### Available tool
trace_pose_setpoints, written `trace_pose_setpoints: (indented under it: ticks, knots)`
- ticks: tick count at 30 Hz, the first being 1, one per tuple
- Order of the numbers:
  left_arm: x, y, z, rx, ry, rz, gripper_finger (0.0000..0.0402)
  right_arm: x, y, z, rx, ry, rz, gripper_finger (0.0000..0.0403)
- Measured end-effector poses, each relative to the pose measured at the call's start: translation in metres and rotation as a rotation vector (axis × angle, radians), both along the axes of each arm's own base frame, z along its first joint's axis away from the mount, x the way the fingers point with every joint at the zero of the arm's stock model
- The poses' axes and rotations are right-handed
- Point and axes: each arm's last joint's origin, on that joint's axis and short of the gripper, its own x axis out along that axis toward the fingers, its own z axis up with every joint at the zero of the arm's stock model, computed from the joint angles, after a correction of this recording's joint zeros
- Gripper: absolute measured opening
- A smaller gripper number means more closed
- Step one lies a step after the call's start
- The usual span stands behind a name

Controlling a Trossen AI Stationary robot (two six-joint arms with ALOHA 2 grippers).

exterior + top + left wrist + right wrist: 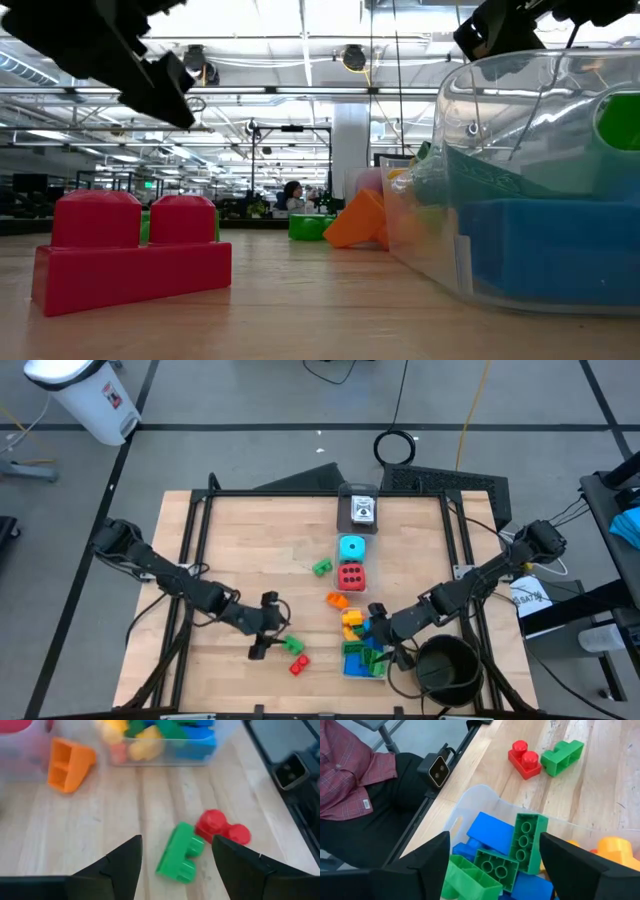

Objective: Pick & Place Toys
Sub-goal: Put the green 2 stud game piece into the bottom transparent bin

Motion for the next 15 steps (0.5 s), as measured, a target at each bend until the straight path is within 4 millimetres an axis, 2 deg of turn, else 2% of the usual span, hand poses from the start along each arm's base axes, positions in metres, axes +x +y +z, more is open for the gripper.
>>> trace_pose_setpoints:
  ticks: [8,15]
  knots:
    - [-0.001,-0.009,-0.002,0.028,-0.029,-0.009,0.0246,0.001,-0.001,0.001,0.007,-0.014,-0.004,0.0268]
    - [0.009,-0.019,-0.041,0.097,0.071,-0.04,0.0246,0.003,0.0,0.004,0.023,-0.042,-0.004,0.0265]
